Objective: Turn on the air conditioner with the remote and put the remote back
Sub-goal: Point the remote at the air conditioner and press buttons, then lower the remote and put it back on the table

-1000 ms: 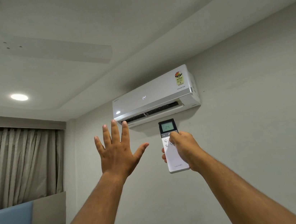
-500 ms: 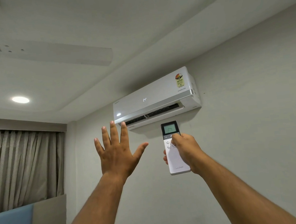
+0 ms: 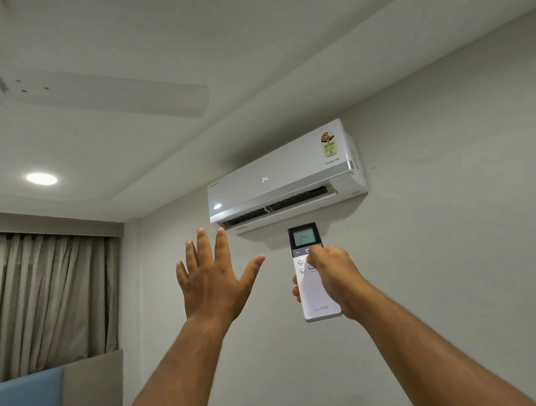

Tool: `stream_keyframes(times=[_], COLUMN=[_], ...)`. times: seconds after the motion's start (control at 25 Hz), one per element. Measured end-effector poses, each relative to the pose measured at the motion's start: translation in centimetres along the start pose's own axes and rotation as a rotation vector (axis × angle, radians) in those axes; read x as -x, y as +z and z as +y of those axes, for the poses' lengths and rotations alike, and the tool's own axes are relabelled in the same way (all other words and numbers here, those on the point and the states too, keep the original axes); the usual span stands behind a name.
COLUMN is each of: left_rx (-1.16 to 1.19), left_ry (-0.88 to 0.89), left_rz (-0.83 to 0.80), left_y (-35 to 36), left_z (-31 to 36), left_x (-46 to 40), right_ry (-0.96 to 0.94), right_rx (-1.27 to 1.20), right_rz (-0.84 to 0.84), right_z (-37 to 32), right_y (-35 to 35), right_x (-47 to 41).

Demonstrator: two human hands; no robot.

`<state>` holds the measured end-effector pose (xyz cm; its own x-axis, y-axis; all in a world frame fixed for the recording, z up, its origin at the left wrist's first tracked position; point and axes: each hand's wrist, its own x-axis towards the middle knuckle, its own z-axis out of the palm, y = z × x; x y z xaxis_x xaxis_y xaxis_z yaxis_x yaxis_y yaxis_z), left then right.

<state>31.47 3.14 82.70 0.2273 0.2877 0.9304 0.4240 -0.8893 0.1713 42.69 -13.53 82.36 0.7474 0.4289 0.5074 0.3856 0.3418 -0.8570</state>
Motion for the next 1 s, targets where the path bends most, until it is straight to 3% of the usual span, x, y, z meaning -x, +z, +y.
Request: stream_keyframes(times=[0.08,0.24,0.36,0.68,1.0], left_rx=[0.11,0.721,0.877,0.846,0.771], left_ry=[-0.053,-0.236,-0.345,-0.507,-0.856], left_rz=[-0.048,-0.2,-0.29,-0.459,-0.425], left_y=[0.2,-0.3,-1.0,-3.8,-5.9], left_z=[0.0,0.3,-0.4,-6.4,-16.4], left_x=[-0.1,-0.4,-0.1,4.3,13.6], right_ry=[0.009,0.053,0.055,0.155,0.341], right_rx=[-0.058,-0.113,-0.054,-0.015,-0.056], right_rz=[-0.016,-0.026,0.002,-0.168,-0.455], right_z=[-0.1,0.0,0.7,5.1,12.5], right_y=[0.3,1.9,4.2,13.3,22.8], right_x=[0.1,0.4,0.6,3.2,9.2])
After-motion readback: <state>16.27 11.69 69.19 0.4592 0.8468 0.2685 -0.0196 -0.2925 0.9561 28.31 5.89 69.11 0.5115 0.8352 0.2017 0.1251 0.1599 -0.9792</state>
